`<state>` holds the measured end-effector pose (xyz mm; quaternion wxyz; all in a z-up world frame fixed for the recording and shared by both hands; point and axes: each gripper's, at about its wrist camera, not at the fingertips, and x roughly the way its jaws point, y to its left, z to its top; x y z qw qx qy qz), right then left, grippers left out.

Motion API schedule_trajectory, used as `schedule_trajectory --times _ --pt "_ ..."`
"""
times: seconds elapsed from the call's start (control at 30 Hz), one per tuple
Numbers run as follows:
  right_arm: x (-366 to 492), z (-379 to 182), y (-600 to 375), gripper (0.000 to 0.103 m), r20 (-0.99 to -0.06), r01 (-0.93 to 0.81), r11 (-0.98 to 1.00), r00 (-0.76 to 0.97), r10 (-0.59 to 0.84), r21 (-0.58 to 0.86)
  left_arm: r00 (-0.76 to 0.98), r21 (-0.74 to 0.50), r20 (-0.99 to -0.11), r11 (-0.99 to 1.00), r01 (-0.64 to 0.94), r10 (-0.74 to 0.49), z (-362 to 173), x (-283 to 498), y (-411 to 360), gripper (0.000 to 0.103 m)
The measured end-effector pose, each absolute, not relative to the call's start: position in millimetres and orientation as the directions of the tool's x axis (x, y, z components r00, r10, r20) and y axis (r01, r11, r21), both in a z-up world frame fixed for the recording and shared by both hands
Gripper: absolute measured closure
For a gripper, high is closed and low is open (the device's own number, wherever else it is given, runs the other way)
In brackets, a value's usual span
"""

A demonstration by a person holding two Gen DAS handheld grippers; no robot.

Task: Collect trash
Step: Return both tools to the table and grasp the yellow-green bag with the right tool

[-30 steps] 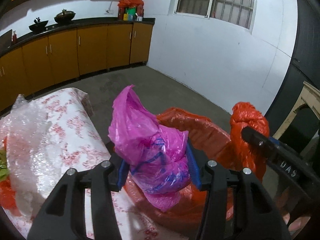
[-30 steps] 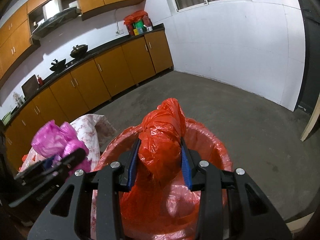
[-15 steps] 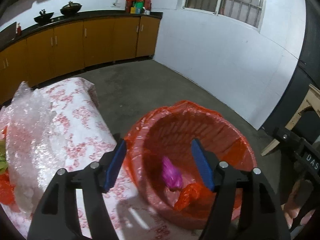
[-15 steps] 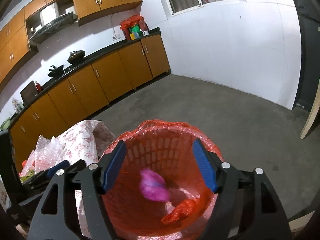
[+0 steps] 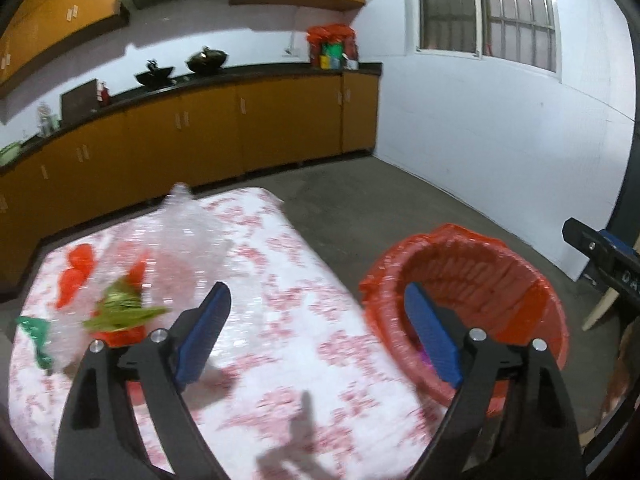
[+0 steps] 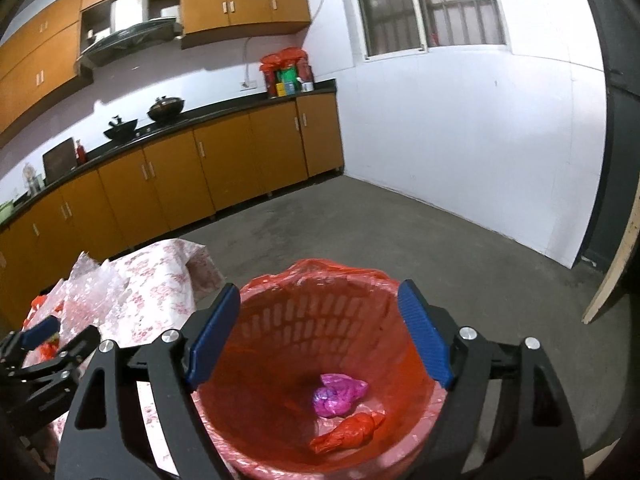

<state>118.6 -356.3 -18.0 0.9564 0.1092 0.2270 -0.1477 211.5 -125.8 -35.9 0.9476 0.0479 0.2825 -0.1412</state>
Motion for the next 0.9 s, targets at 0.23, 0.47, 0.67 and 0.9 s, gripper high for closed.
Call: schedule_trajectory --times 0.23,0.47,0.67,0.9 --pt "129.3 -12.3 -318.0 0.022 -0.466 0.235 0.968 0.869 -0.169 0.087 0.848 0.021 -0.508 0.982 0.189 -0.152 -24.2 190.6 -70.6 0.016" --pt "139.9 -9.8 -268.6 0.022 -0.471 0.097 0.991 0.881 -0.044 0.09 0.871 0.016 -0.489 0.997 0.07 -0.054 -19.6 171.5 -16.0 0.016" --pt "152.3 -6.7 -212.3 0.029 -0.475 -0.059 0.991 0.873 0.11 0.122 0.878 0.031 -0.471 0.997 -0.076 0.082 -22.4 153.4 41.5 0.016" --pt "166.7 -4.9 -140.7 0.039 -0.479 -0.227 0.967 0.84 0.255 0.118 0.853 0.013 -0.485 0.977 -0.214 0.193 -26.2 146.5 104.8 0.016"
